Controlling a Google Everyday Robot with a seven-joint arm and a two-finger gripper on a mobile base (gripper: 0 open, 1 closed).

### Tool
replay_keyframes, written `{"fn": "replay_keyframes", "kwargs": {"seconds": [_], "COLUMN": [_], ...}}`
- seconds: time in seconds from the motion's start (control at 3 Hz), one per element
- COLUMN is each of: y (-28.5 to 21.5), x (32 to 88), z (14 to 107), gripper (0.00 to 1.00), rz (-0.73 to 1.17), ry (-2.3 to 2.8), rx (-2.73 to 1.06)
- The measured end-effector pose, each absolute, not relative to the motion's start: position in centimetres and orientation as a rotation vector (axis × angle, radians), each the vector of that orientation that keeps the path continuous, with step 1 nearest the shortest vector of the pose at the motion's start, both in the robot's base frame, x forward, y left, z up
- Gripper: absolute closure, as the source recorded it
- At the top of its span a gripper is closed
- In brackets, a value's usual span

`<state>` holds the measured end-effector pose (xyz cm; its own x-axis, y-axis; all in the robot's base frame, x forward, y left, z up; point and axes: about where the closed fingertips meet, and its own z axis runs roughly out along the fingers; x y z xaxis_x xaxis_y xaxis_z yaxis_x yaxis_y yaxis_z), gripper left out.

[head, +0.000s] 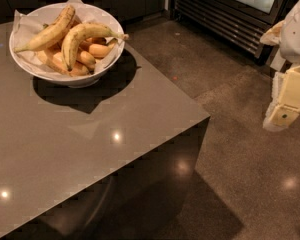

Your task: Pick banana from white bowl

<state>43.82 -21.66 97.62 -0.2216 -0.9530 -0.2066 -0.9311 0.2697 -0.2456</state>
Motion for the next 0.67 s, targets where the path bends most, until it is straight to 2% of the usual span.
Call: {"fn": "replay_keyframes", "kwargs": {"seconds": [0.67], "y": [-19.8], "x": [46.7], "z": [98.0], "gripper": [0.00], "rz": [-0.139], "ry": [2.241], "rx": [-1.711]}}
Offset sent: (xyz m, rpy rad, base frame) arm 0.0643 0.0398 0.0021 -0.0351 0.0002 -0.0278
